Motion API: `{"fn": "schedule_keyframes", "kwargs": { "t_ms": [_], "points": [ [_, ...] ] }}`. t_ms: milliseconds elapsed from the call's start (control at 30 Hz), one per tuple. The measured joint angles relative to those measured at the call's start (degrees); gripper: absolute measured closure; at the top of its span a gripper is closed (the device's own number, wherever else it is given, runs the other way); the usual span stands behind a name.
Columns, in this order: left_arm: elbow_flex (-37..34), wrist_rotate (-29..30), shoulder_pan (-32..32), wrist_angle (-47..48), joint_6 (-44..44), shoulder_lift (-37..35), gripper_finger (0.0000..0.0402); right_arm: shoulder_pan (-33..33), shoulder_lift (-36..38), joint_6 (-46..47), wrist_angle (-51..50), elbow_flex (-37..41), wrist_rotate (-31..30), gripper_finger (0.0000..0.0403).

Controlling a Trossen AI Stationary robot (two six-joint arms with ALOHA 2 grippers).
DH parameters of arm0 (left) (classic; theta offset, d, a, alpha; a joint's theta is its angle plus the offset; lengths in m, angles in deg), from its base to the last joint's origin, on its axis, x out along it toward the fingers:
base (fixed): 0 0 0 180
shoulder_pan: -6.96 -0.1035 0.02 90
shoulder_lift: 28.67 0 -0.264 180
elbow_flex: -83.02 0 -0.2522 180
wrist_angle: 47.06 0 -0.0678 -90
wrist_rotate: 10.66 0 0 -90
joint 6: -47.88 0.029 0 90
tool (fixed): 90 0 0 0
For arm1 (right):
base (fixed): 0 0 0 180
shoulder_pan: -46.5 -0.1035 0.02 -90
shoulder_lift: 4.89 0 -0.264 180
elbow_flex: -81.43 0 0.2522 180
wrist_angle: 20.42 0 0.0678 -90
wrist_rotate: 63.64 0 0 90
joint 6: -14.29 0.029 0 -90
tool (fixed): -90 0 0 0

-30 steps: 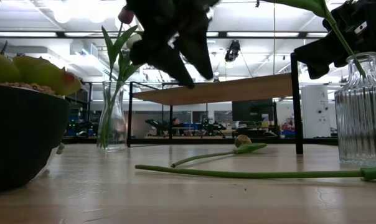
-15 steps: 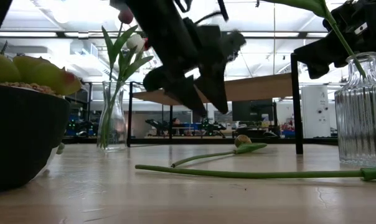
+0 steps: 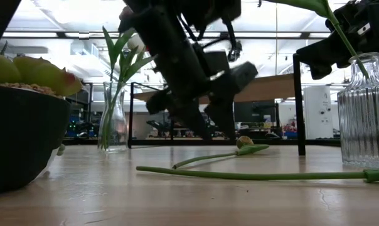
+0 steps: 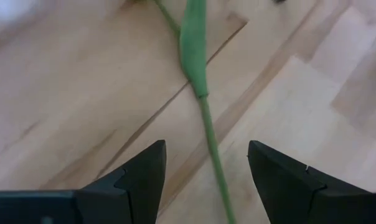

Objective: Pick and place flowers into a vace then onto a shelf
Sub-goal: Put the pink tulip into the left transparent vase

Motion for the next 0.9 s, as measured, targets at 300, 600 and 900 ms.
{"fn": "schedule_keyframes", "kwargs": {
  "t_ms": [300,600,900],
  "points": [
    [0.0,-0.1,-0.3,-0.7,-2.1,1.3,0.0191,0.0,-0.2,0.0,0.0,0.0,0.0,0.0343],
    [-1.2,-0.2,-0.5,-1.5,-4.9,1.6,0.0191,0.0,-0.2,-0.4,0.0,0.0,0.0,0.0342],
    [-4.0,-1.7,-0.8,-4.6,-5.9,1.4,0.0191,0.0,-0.2,-0.5,0.0,0.0,0.0,0.0343]
  ]
}}
